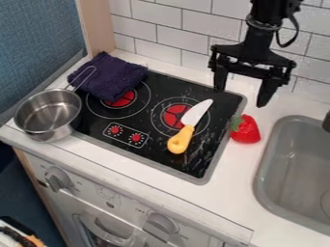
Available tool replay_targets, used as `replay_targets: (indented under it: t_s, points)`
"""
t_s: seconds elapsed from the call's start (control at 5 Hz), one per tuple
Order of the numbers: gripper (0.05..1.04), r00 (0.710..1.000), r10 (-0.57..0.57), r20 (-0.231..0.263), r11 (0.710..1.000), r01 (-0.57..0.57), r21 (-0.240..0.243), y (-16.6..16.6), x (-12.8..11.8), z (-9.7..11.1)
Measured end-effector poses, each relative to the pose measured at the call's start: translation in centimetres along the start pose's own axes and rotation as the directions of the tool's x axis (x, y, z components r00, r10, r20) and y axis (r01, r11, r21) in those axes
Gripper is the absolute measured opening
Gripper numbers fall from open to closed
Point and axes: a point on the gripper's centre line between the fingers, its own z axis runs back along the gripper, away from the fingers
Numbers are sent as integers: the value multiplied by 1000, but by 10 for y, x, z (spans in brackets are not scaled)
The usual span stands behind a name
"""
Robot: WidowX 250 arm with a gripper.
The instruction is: Put the strawberry on the left burner
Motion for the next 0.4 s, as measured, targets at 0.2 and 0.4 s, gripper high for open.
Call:
replay_targets:
  t_s: [0.2, 0.4]
  points:
    - [1001, 1000, 4, -14, 1000, -5, -5, 0, -6, -6]
    - [1001, 1000, -3, -14, 1000, 3, 12, -4, -17, -21]
